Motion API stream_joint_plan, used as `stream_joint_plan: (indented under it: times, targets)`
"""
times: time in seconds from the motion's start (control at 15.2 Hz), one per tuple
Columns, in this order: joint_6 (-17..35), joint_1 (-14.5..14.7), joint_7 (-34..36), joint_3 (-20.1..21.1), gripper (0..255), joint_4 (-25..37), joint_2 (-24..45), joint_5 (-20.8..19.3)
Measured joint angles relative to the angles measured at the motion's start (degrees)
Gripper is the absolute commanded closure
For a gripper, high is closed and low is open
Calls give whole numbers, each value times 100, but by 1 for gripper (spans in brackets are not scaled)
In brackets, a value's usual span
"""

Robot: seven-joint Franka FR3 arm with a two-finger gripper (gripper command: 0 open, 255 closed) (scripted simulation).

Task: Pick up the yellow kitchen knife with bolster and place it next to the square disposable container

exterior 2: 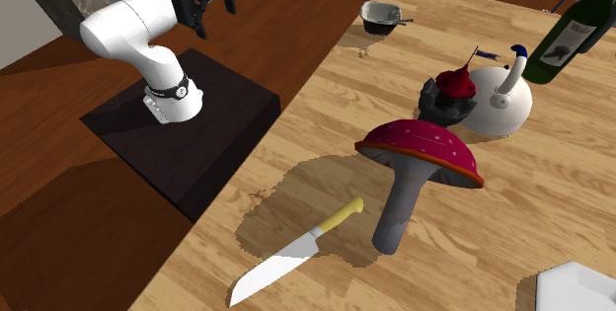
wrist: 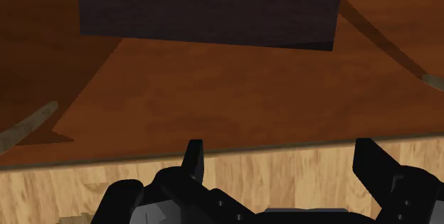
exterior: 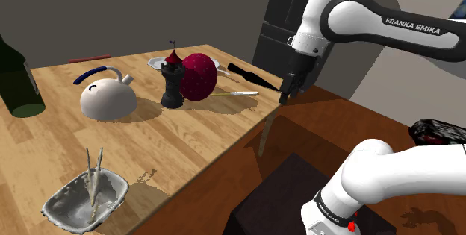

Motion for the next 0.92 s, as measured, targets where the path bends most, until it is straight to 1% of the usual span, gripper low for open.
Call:
stream_joint_plan:
  times: [0.13, 0.46, 0.59, 0.92]
  targets:
    - [47, 1, -118, -61, 0, -6, 46, -47]
    - [588, 35, -1258, -586, 0, 5, 637, -425]
    - [834, 63, -1746, -791, 0, 62, 945, -548]
    - [1366, 154, -2963, -1270, 0, 537, 1954, -733]
